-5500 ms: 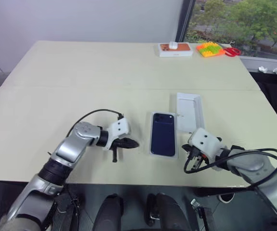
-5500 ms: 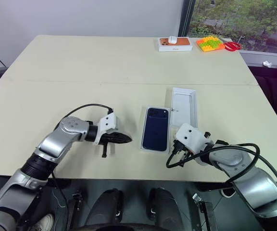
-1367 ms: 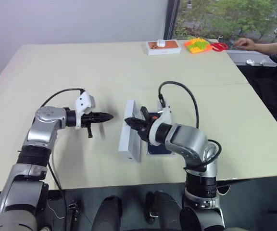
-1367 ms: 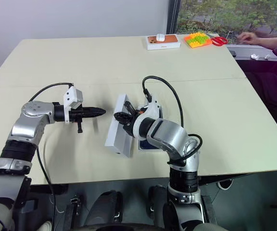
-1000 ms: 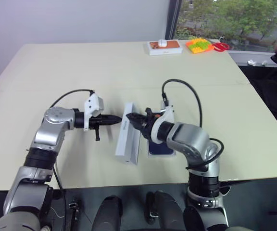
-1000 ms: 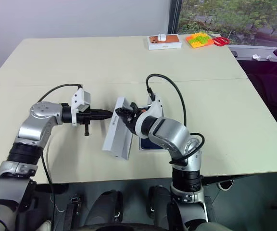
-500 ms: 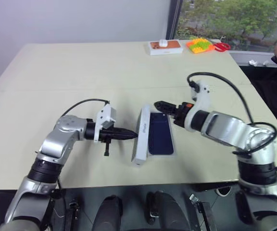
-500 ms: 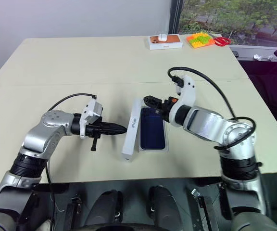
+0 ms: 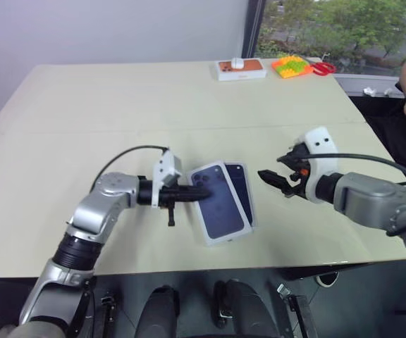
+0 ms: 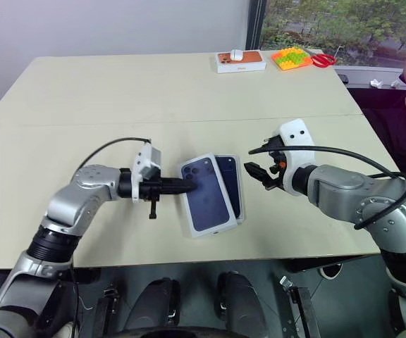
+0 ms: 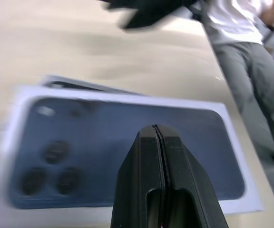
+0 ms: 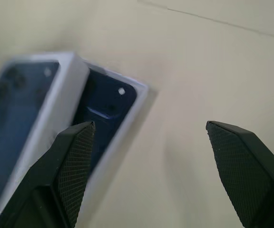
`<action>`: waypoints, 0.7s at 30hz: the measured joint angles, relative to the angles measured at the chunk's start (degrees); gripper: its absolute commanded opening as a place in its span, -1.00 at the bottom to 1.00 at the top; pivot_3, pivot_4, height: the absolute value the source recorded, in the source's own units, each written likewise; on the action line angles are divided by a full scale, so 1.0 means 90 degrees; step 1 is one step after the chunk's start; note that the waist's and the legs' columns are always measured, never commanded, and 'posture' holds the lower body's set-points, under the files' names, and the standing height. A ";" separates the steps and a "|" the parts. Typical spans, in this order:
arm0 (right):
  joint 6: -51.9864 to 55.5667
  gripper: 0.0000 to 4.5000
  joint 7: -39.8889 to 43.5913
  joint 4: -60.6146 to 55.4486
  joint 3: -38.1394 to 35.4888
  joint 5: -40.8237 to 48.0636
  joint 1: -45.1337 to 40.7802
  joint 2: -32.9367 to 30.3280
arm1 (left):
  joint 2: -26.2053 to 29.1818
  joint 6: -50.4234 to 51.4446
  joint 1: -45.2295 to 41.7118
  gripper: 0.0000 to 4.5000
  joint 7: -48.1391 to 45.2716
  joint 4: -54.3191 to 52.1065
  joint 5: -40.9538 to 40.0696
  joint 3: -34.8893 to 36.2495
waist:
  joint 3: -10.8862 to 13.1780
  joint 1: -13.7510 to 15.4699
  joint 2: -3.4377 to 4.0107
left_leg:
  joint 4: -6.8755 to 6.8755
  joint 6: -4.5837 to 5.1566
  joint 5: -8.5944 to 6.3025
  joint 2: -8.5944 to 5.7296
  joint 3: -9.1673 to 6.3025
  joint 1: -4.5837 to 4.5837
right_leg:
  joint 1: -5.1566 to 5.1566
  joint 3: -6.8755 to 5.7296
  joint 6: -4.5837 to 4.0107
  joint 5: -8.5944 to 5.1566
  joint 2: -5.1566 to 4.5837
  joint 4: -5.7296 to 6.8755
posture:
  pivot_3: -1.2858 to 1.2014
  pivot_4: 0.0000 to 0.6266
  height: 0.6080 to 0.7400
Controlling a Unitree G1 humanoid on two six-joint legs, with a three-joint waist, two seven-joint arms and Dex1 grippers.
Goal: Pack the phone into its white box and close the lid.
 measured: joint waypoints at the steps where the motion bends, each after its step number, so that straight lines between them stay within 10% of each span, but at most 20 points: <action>1: -0.0001 0.50 0.0154 -0.0021 0.0032 -0.0173 0.0018 0.0000 | 0.0087 0.0046 -0.0022 -1.00 0.0027 0.0024 -0.0013 0.0091 | 0.0000 -0.0010 0.0000 | 0.0000 0.0000 0.0000 0.0000 0.0004 0.0000 | 0.0000 0.0003 0.0000 0.0000 0.0000 -0.0001 | 0.03 -0.52 1.00; 8: -0.0163 -0.93 0.1498 -0.0683 0.0838 -0.1668 0.0135 -0.0429 | 0.1524 -0.0152 0.0552 -1.00 -0.0585 0.0275 0.0244 0.0132 | 0.0001 0.0024 0.0002 | -0.0007 0.0001 -0.0001 0.0020 0.0004 -0.0002 | -0.0002 0.0000 -0.0005 0.0001 0.0018 -0.0019 | 0.03 -0.52 1.00; 21: -0.0072 -0.98 0.2195 -0.0798 0.1799 -0.3350 -0.0226 0.0358 | 0.1014 0.0026 0.0765 -1.00 -0.0107 -0.0397 0.1004 -0.1055 | 0.0001 0.0143 0.0002 | -0.0001 0.0001 -0.0001 0.0017 0.0000 -0.0009 | 0.0005 0.0006 -0.0017 0.0009 0.0021 -0.0036 | 0.03 -0.52 1.00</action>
